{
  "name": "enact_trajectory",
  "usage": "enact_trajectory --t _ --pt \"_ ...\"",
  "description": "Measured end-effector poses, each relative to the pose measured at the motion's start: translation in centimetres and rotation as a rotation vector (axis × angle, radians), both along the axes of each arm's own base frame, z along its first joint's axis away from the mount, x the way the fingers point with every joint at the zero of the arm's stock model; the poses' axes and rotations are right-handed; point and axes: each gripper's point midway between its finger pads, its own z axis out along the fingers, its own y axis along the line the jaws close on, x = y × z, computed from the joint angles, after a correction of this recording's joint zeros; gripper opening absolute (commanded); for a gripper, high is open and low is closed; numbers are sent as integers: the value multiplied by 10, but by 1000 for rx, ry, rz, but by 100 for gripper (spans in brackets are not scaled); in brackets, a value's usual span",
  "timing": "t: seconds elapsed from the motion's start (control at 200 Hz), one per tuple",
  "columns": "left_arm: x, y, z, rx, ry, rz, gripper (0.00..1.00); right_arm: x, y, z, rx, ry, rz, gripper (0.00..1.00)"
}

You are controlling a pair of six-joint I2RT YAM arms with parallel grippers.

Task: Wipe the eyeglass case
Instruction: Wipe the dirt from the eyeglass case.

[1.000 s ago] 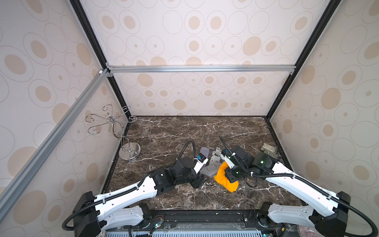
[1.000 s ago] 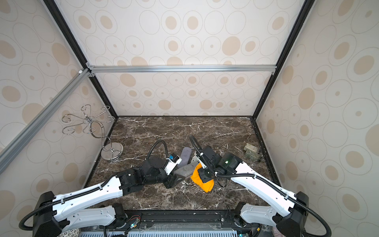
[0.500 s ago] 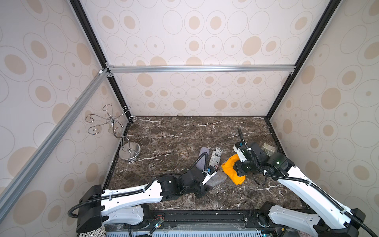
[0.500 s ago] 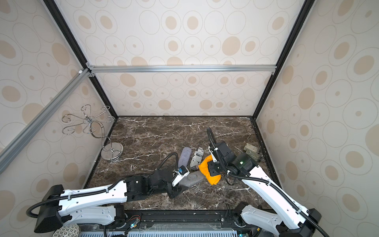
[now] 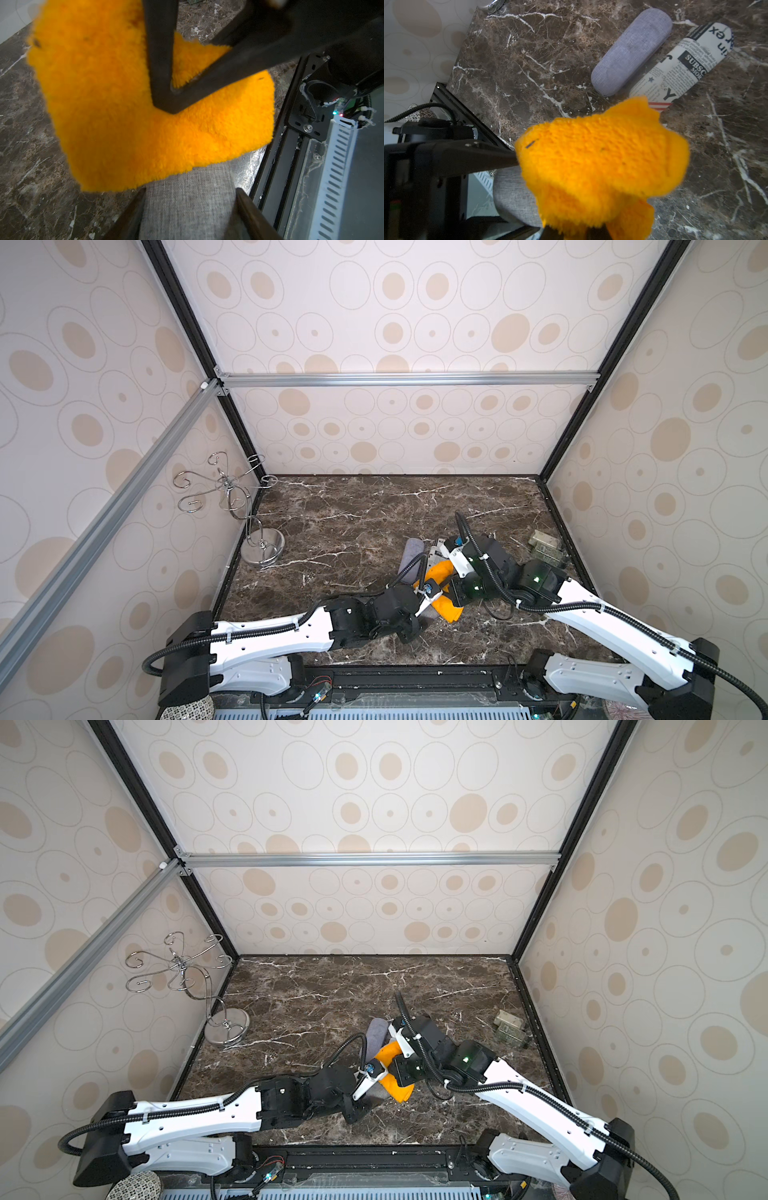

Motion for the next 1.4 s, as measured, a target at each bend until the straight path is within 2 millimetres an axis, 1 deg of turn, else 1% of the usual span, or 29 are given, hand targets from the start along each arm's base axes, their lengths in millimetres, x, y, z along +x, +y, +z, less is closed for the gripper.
enact_trajectory --t 0.16,0.295,0.36,0.485,0.59,0.76,0.815,0.865,0.98,1.095,1.17,1.29,1.34,1.4 --pt "-1 5 13 -36 -18 2 22 14 -27 -13 -97 -13 -105 0" --pt "-1 8 18 -52 -27 6 21 22 -54 -24 -207 -12 -190 0" --pt "-1 8 20 -57 -28 6 21 21 -57 -27 -222 -3 -195 0" --pt "-2 7 17 -49 -26 4 21 18 -49 -25 -202 -1 -160 0" --pt "-1 6 11 -33 -23 6 21 11 -31 -18 -146 -3 -102 0" --pt "2 7 7 -15 -28 19 20 1 8 -2 21 18 -14 0" --pt "3 7 7 -14 -32 24 19 1 14 0 52 18 -10 0" --pt "3 8 6 -11 -34 27 19 2 13 -3 54 20 -22 0" --pt "3 9 4 -7 -31 25 19 5 5 -11 16 19 -66 0" --pt "2 11 5 -16 -35 26 19 10 -11 -18 -44 8 -118 0" --pt "2 15 9 -28 -42 30 18 14 -27 -26 -93 10 -164 0" --pt "3 21 17 -55 -62 49 17 16 -59 -39 -188 24 -248 0" --pt "5 22 22 -71 -70 63 17 15 -71 -43 -228 29 -276 0" --pt "9 23 26 -89 -79 86 16 11 -81 -46 -262 37 -289 0"
